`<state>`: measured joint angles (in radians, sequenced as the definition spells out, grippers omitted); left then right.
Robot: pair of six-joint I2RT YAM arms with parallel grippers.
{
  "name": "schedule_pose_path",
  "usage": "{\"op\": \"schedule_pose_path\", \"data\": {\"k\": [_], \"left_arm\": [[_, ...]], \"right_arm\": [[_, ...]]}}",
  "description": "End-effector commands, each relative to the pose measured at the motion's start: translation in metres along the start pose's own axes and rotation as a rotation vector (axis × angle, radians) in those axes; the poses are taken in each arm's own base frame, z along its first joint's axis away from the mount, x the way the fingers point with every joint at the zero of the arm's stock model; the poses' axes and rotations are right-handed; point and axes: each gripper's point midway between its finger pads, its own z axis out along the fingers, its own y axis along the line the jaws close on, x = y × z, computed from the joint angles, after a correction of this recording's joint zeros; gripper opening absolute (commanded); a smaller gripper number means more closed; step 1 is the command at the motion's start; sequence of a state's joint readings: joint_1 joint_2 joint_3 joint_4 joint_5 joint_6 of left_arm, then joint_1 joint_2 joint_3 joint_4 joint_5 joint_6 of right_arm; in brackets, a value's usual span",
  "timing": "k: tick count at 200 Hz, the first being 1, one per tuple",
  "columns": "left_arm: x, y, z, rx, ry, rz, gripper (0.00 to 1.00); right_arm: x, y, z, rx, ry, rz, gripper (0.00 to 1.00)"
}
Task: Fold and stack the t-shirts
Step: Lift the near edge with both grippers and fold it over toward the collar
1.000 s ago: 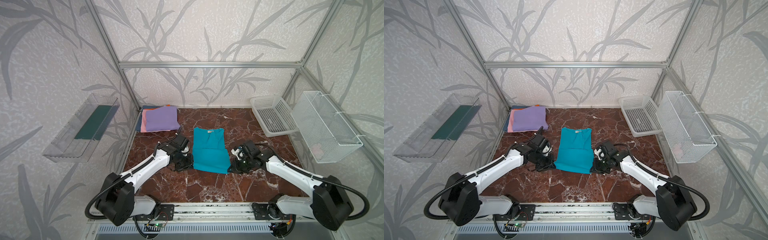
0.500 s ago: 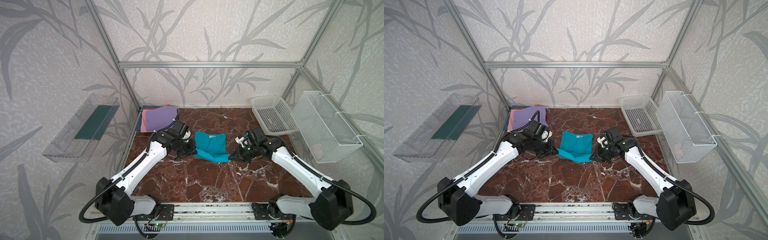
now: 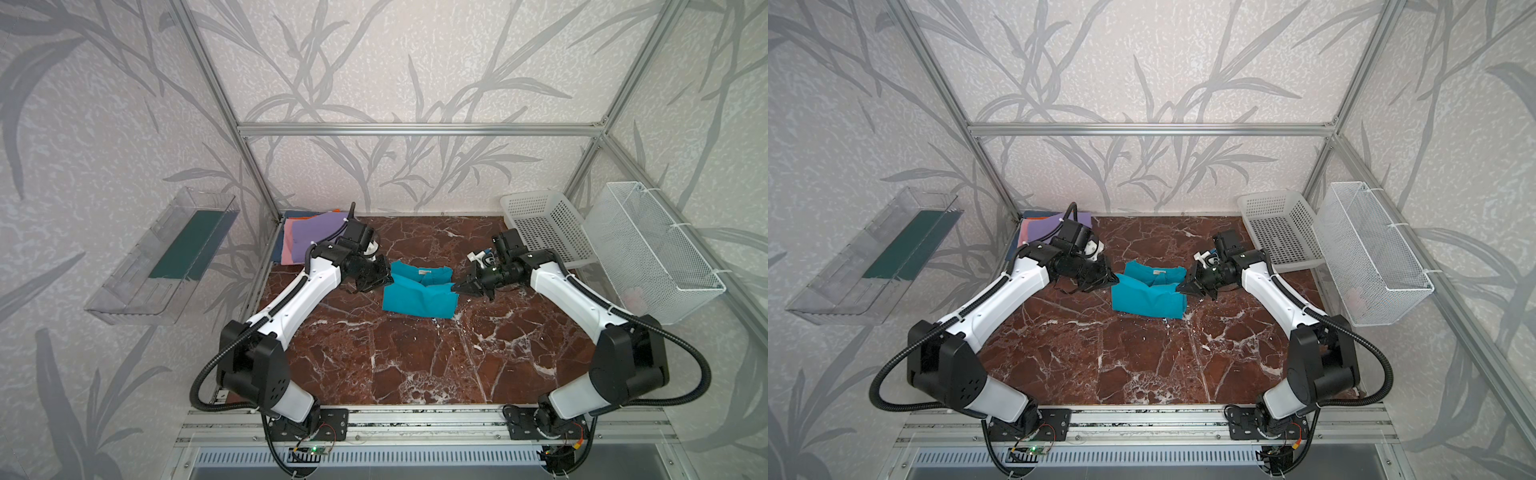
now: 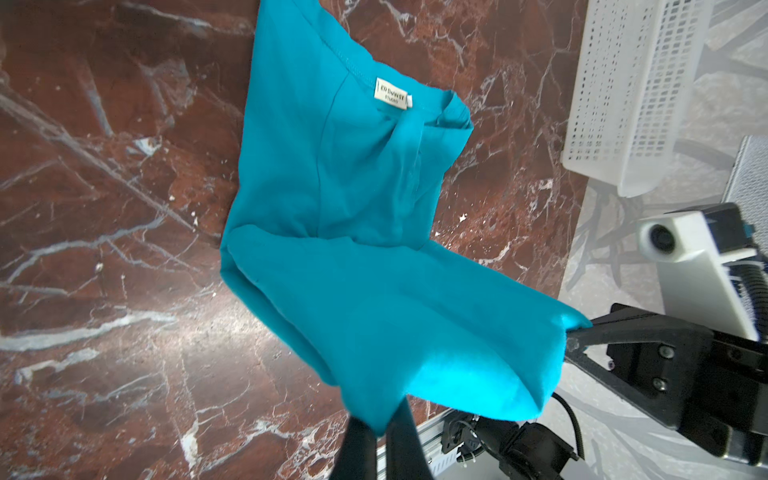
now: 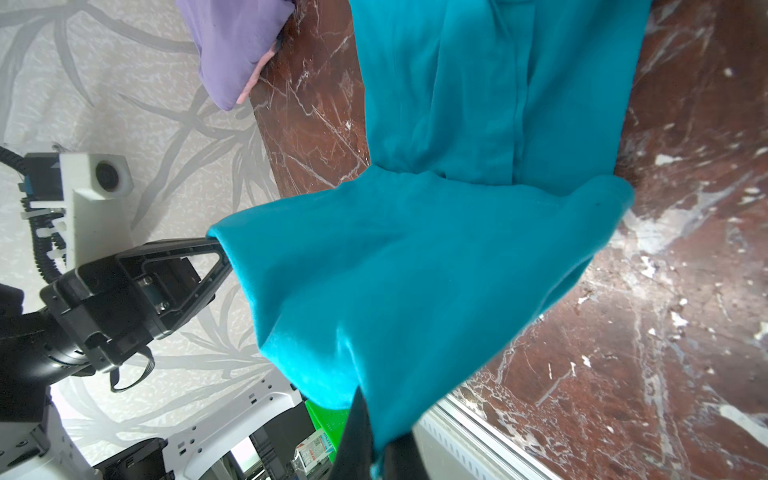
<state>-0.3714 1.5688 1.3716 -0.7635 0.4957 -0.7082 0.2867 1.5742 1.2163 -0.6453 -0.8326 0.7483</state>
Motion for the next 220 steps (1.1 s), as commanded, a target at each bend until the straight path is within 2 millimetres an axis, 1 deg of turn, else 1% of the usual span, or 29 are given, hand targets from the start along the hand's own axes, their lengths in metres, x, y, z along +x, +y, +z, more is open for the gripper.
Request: {"op": "schedule_pose_path", "data": {"k": [1, 23, 27, 53, 72, 93, 107, 121, 135, 154, 157, 162, 176, 183, 196, 220], "left_arm": [[-0.021, -0.011, 0.007, 0.054, -0.009, 0.006, 0.00], [-0.039, -0.008, 0.021, 0.057, -0.003, -0.011, 0.00], [-0.043, -0.006, 0.025, 0.056, 0.000, -0.017, 0.00], [-0.064, 0.002, 0.047, 0.039, 0.020, -0.039, 0.00], [-0.081, 0.011, 0.063, 0.027, 0.023, -0.064, 0.00], [-0.098, 0.018, 0.080, 0.025, 0.029, -0.083, 0.00], [-0.108, 0.024, 0.090, 0.015, 0.030, -0.090, 0.00], [-0.118, 0.030, 0.099, 0.016, 0.029, -0.104, 0.00], [-0.129, 0.035, 0.105, 0.022, 0.019, -0.115, 0.00], [-0.141, 0.039, 0.111, 0.041, 0.010, -0.130, 0.00], [-0.143, 0.040, 0.112, 0.042, 0.008, -0.133, 0.02], [-0.145, 0.042, 0.114, 0.043, 0.007, -0.141, 0.08], [-0.151, 0.045, 0.117, 0.048, 0.008, -0.156, 0.35], [-0.154, 0.046, 0.115, 0.052, 0.003, -0.160, 0.43], [-0.159, 0.043, 0.109, 0.055, -0.018, -0.155, 0.49], [-0.170, 0.028, 0.088, 0.070, -0.089, -0.112, 0.50]], "right_arm": [[-0.020, 0.013, -0.003, -0.058, -0.006, -0.021, 0.02], [-0.043, 0.009, -0.003, -0.063, -0.018, -0.007, 0.03], [-0.050, 0.002, 0.002, -0.055, -0.011, 0.013, 0.03], [-0.078, -0.010, 0.014, -0.049, -0.004, 0.044, 0.03], [-0.098, -0.021, 0.027, -0.050, 0.003, 0.072, 0.04], [-0.120, -0.037, 0.046, -0.051, 0.003, 0.116, 0.05], [-0.136, -0.044, 0.056, -0.062, -0.015, 0.128, 0.06], [-0.155, -0.051, 0.061, -0.067, -0.053, 0.132, 0.06], [-0.173, -0.052, 0.064, -0.095, -0.082, 0.145, 0.09], [-0.193, -0.053, 0.070, -0.103, -0.099, 0.147, 0.19], [-0.195, -0.054, 0.072, -0.100, -0.100, 0.147, 0.22], [-0.199, -0.055, 0.074, -0.093, -0.099, 0.150, 0.27], [-0.206, -0.056, 0.075, -0.090, -0.108, 0.145, 0.36], [-0.209, -0.054, 0.073, -0.082, -0.117, 0.134, 0.39], [-0.213, -0.046, 0.065, -0.061, -0.141, 0.096, 0.42], [-0.216, -0.024, 0.041, -0.019, -0.204, 0.005, 0.42]]}}
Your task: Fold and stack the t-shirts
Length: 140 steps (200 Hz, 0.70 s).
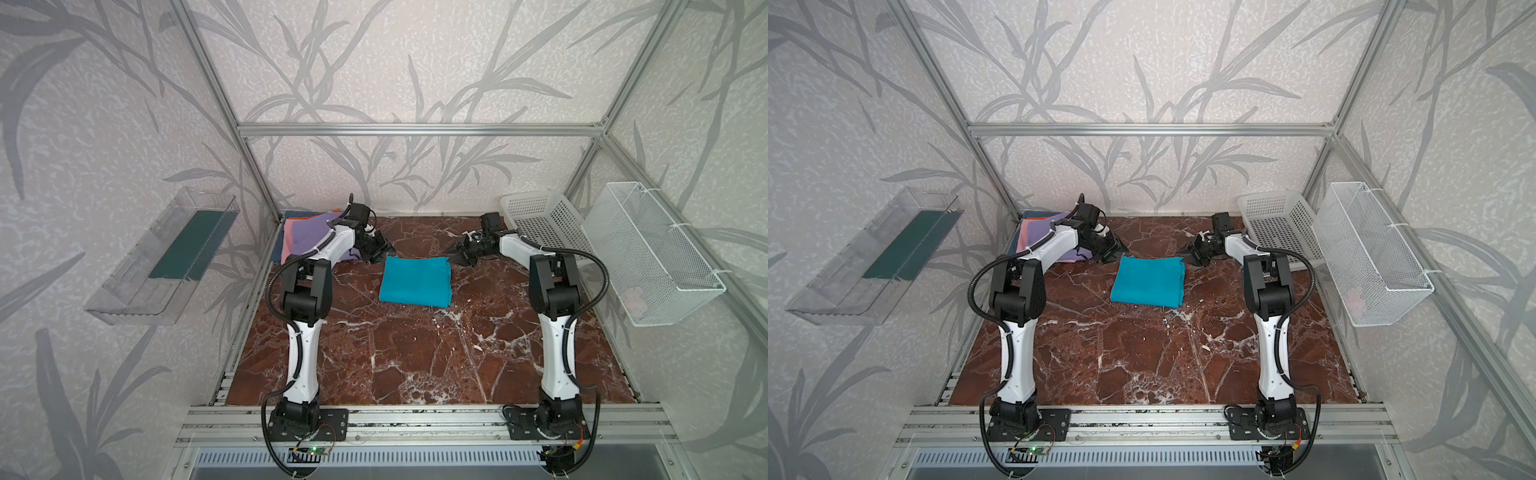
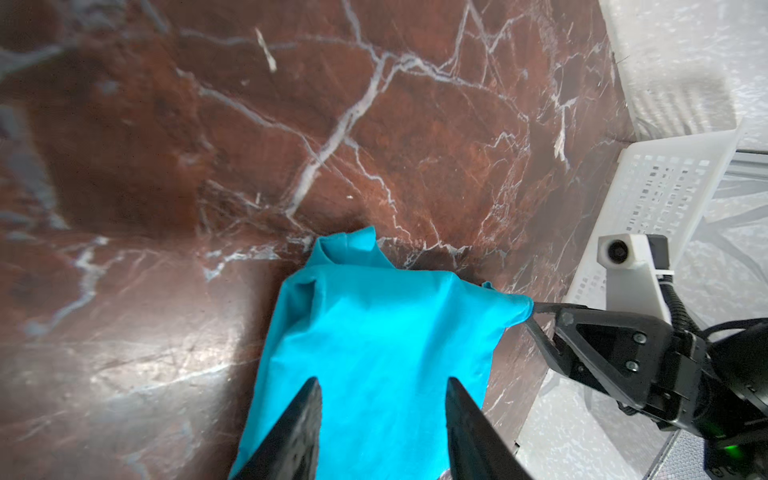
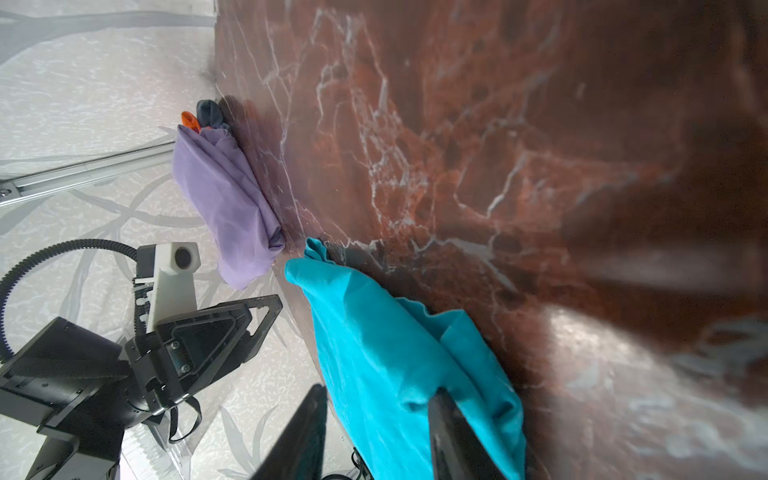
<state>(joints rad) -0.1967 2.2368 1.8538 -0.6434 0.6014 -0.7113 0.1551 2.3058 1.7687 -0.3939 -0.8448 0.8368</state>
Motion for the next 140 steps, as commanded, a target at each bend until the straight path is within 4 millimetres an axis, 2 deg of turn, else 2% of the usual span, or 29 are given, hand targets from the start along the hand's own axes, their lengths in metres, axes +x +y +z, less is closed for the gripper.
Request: {"op": "schedule_pose_path", "data": {"k": [1, 14, 28, 37, 50, 77, 89, 110, 140], "left_arm": [[-0.014, -0.030, -0.030, 0.052, -0.088, 0.058, 0.50], [-0.013, -0.038, -0.036, 0.067, -0.101, 0.071, 0.47], [-0.004, -0.042, -0.033, 0.073, -0.088, 0.083, 0.29], [0.005, -0.044, -0.029, 0.075, -0.068, 0.092, 0.23], [0.019, -0.042, -0.018, 0.068, -0.031, 0.097, 0.18], [0.047, -0.026, 0.003, 0.039, 0.032, 0.091, 0.16], [0.054, -0.013, 0.011, 0.018, 0.050, 0.075, 0.16], [0.061, 0.006, 0.017, -0.015, 0.058, 0.060, 0.16], [0.077, 0.034, 0.019, -0.061, 0.082, 0.036, 0.14]], "right_arm": [[-0.006, 0.030, -0.027, 0.029, -0.074, -0.113, 0.42], [-0.005, 0.042, -0.040, 0.043, -0.116, -0.166, 0.42], [0.000, 0.052, -0.049, 0.044, -0.149, -0.215, 0.39], [0.008, 0.058, -0.049, 0.040, -0.152, -0.243, 0.35], [0.022, 0.059, -0.042, 0.053, -0.136, -0.272, 0.29], [0.058, 0.051, -0.011, 0.079, -0.055, -0.309, 0.23], [0.071, 0.040, 0.006, 0.089, -0.015, -0.299, 0.23], [0.087, 0.004, 0.030, 0.079, 0.041, -0.196, 0.22], [0.103, -0.048, 0.040, 0.109, 0.059, -0.090, 0.23]]}}
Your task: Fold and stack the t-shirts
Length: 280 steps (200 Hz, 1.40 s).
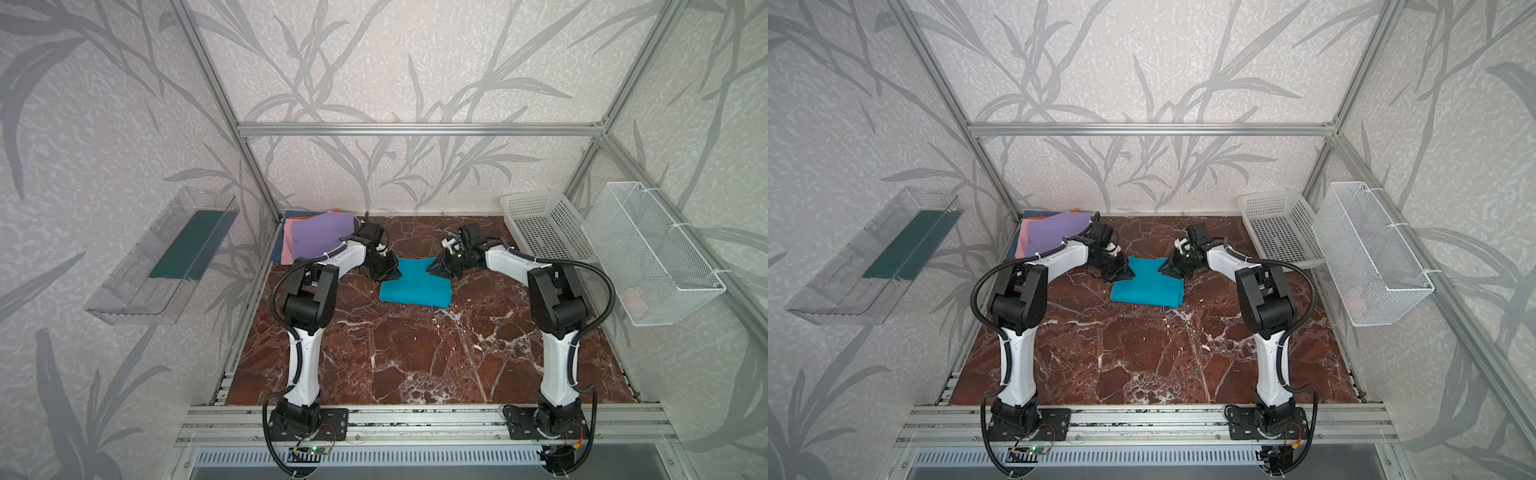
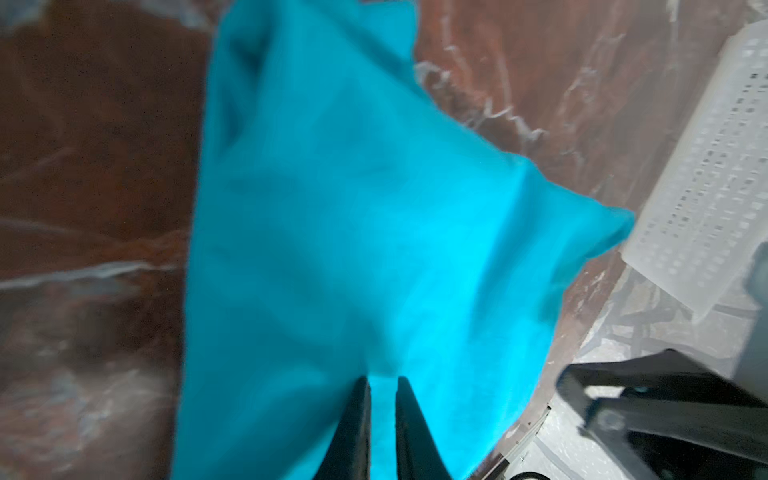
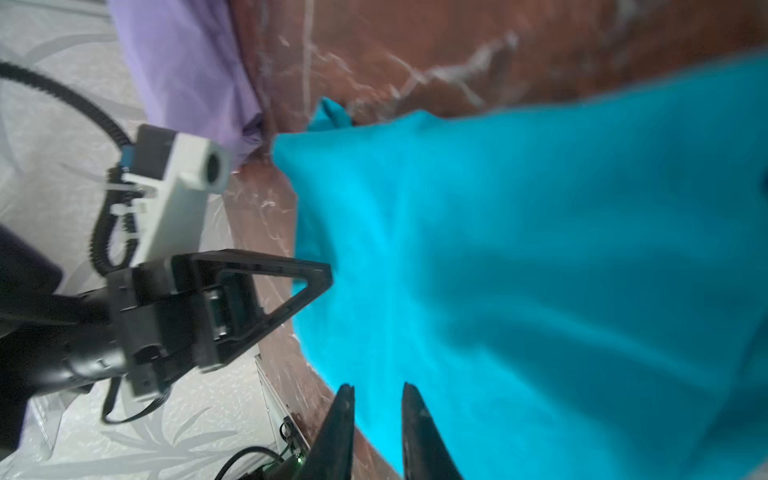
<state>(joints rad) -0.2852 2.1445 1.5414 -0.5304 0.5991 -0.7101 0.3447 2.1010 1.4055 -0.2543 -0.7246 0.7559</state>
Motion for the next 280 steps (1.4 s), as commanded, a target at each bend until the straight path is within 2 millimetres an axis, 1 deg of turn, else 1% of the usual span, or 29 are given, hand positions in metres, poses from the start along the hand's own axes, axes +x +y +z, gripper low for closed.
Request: {"op": "schedule_pose_path", "data": {"k": [1, 9, 18, 33, 48, 64, 82, 94, 109, 119, 131, 151, 162, 170, 191, 208, 219, 229, 240, 252, 263, 280], "left_arm": [[0.001, 0.004, -0.014, -0.002, -0.040, 0.017, 0.14], [0.007, 0.010, -0.012, -0.009, -0.030, 0.009, 0.13], [0.012, 0.015, -0.009, -0.012, -0.019, -0.004, 0.13], [0.022, 0.020, -0.007, -0.008, 0.001, -0.022, 0.12], [0.032, 0.019, -0.008, -0.003, 0.012, -0.020, 0.12], [0.038, 0.013, -0.017, -0.002, 0.006, 0.001, 0.12], [0.031, 0.001, -0.035, -0.011, -0.033, 0.031, 0.12], [0.026, -0.012, -0.048, -0.003, -0.057, 0.054, 0.13], [0.024, -0.029, -0.064, 0.020, -0.083, 0.088, 0.14], [0.025, -0.037, -0.071, 0.024, -0.093, 0.111, 0.14], [0.031, -0.042, -0.074, 0.018, -0.089, 0.135, 0.14], [0.052, -0.043, -0.067, 0.025, -0.043, 0.153, 0.11], [0.065, -0.038, -0.060, 0.020, -0.009, 0.156, 0.09], [0.075, -0.034, -0.055, 0.014, 0.010, 0.159, 0.08], [0.096, -0.016, -0.039, 0.001, 0.057, 0.135, 0.07], [0.109, 0.005, -0.027, -0.020, 0.086, 0.090, 0.06], [0.117, 0.019, -0.020, -0.040, 0.102, 0.068, 0.05], [0.122, 0.028, -0.017, -0.054, 0.114, 0.057, 0.05], [0.125, 0.034, -0.014, -0.067, 0.122, 0.050, 0.04], [0.126, 0.036, -0.012, -0.068, 0.131, 0.045, 0.04], [0.125, 0.032, -0.012, -0.057, 0.133, 0.045, 0.04], [0.120, 0.019, -0.015, -0.024, 0.125, 0.053, 0.04]], "right_arm": [[0.003, -0.036, 0.007, 0.002, -0.008, 0.095, 0.23], [0.009, -0.046, 0.009, 0.010, 0.002, 0.115, 0.22], [0.012, -0.051, 0.009, 0.006, 0.011, 0.123, 0.23], [0.012, -0.047, 0.003, 0.002, 0.009, 0.101, 0.22], [0.005, -0.033, -0.011, 0.006, -0.011, 0.045, 0.22], [-0.006, -0.013, -0.027, 0.012, -0.037, -0.029, 0.23], [-0.021, 0.006, -0.037, 0.010, -0.056, -0.069, 0.23], [-0.030, 0.014, -0.039, -0.006, -0.062, -0.079, 0.23], [-0.042, 0.024, -0.034, -0.041, -0.069, -0.078, 0.23], [-0.050, 0.027, -0.030, -0.056, -0.076, -0.073, 0.23], [-0.058, 0.027, -0.025, -0.062, -0.081, -0.066, 0.21], [-0.070, 0.022, -0.013, -0.077, -0.078, -0.039, 0.15], [-0.076, 0.019, -0.006, -0.085, -0.073, -0.025, 0.11], [-0.079, 0.015, -0.002, -0.084, -0.071, -0.015, 0.09], [-0.090, -0.001, 0.009, -0.075, -0.068, 0.018, 0.08], [-0.099, -0.020, 0.015, -0.055, -0.074, 0.055, 0.07], [-0.103, -0.027, 0.016, -0.053, -0.080, 0.074, 0.07], [-0.105, -0.029, 0.014, -0.060, -0.085, 0.083, 0.06], [-0.104, -0.021, 0.007, -0.070, -0.093, 0.060, 0.06], [-0.101, -0.009, -0.004, -0.065, -0.101, 0.021, 0.06], [-0.094, 0.006, -0.018, -0.057, -0.108, -0.024, 0.06], [-0.076, 0.032, -0.039, -0.027, -0.121, -0.112, 0.06]]}}
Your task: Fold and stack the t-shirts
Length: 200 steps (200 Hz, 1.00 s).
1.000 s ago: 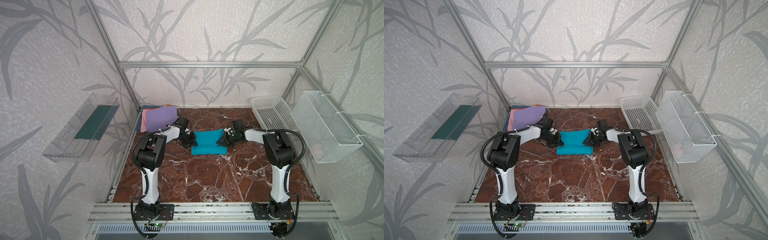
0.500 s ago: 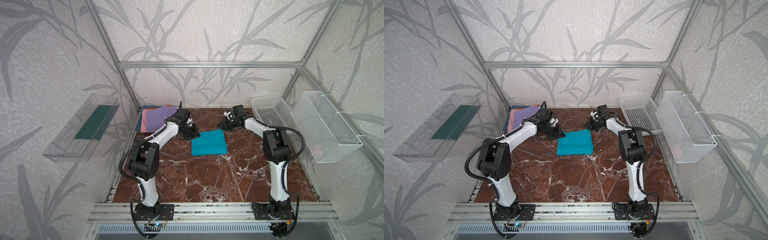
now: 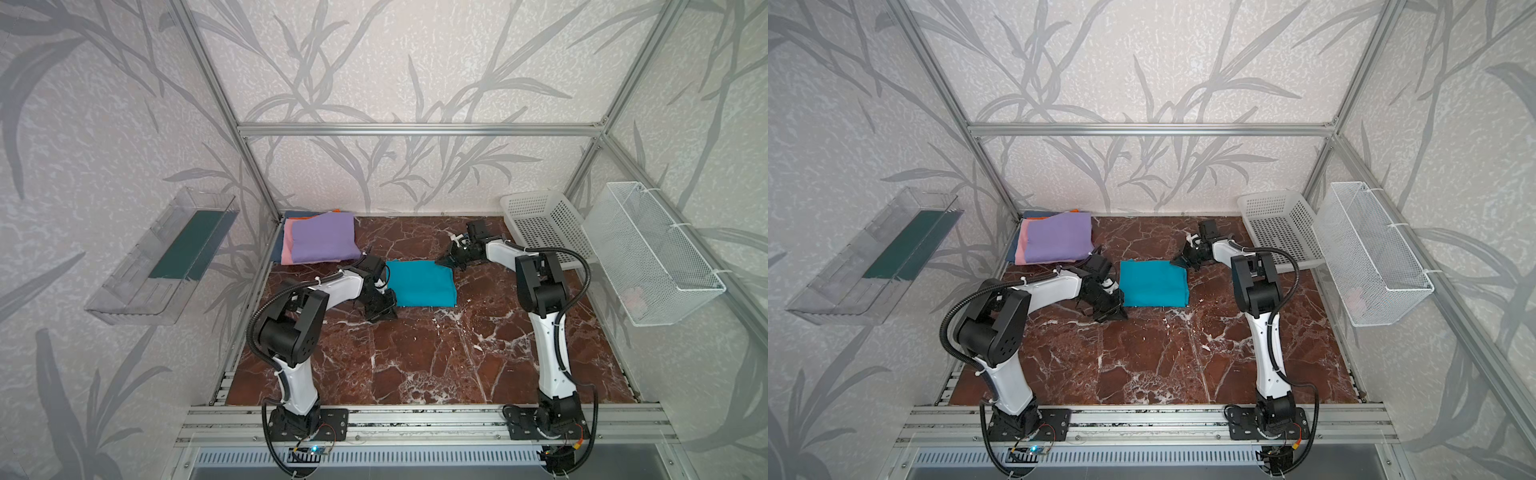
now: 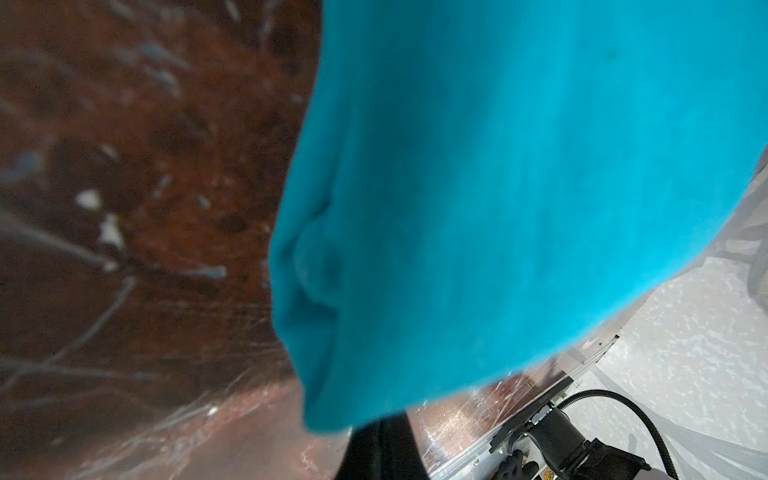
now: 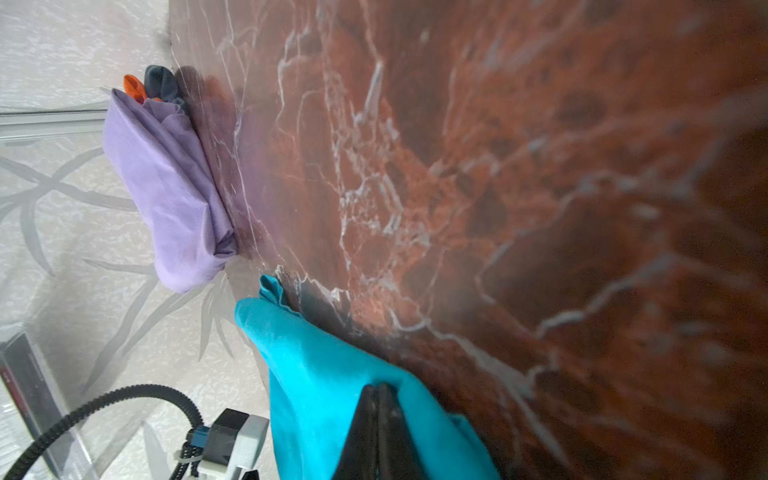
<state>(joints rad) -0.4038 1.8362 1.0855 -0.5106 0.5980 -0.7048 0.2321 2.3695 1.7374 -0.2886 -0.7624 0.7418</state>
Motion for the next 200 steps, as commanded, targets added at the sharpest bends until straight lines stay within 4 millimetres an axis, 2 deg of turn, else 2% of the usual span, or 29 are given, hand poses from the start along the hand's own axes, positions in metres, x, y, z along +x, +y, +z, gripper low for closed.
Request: {"op": "schedule_pose_path", "data": {"k": [1, 23, 49, 68, 77, 106, 139, 162, 178, 200], "left_arm": [[-0.010, -0.020, -0.008, 0.060, -0.026, 0.019, 0.04], [-0.021, -0.043, -0.022, 0.109, -0.059, 0.053, 0.04], [-0.037, -0.061, -0.031, 0.116, -0.093, 0.090, 0.03], [-0.048, -0.064, -0.026, 0.110, -0.106, 0.090, 0.01], [-0.051, -0.062, -0.023, 0.109, -0.109, 0.080, 0.00], [-0.048, -0.047, -0.010, 0.093, -0.086, 0.051, 0.00], [-0.040, -0.013, 0.004, 0.036, -0.061, 0.015, 0.00], [-0.037, 0.015, 0.013, -0.014, -0.044, -0.016, 0.00], [-0.034, 0.028, 0.014, -0.041, -0.035, -0.035, 0.00], [-0.029, 0.022, 0.007, -0.023, -0.030, -0.026, 0.00]], "right_arm": [[0.018, 0.058, -0.044, 0.010, -0.042, -0.155, 0.06], [0.054, 0.079, -0.055, 0.059, -0.024, -0.286, 0.07], [0.092, 0.088, -0.047, 0.055, 0.028, -0.323, 0.06], [0.111, 0.082, -0.030, 0.033, 0.066, -0.295, 0.03], [0.120, 0.074, -0.018, 0.039, 0.096, -0.275, 0.00], [0.145, 0.044, 0.011, 0.053, 0.163, -0.203, 0.00], [0.159, -0.002, 0.028, 0.111, 0.196, -0.132, 0.00], [0.160, -0.028, 0.027, 0.185, 0.208, -0.122, 0.00], [0.156, -0.028, 0.021, 0.177, 0.195, -0.117, 0.00], [0.143, -0.011, 0.006, 0.149, 0.159, -0.174, 0.00]]}}
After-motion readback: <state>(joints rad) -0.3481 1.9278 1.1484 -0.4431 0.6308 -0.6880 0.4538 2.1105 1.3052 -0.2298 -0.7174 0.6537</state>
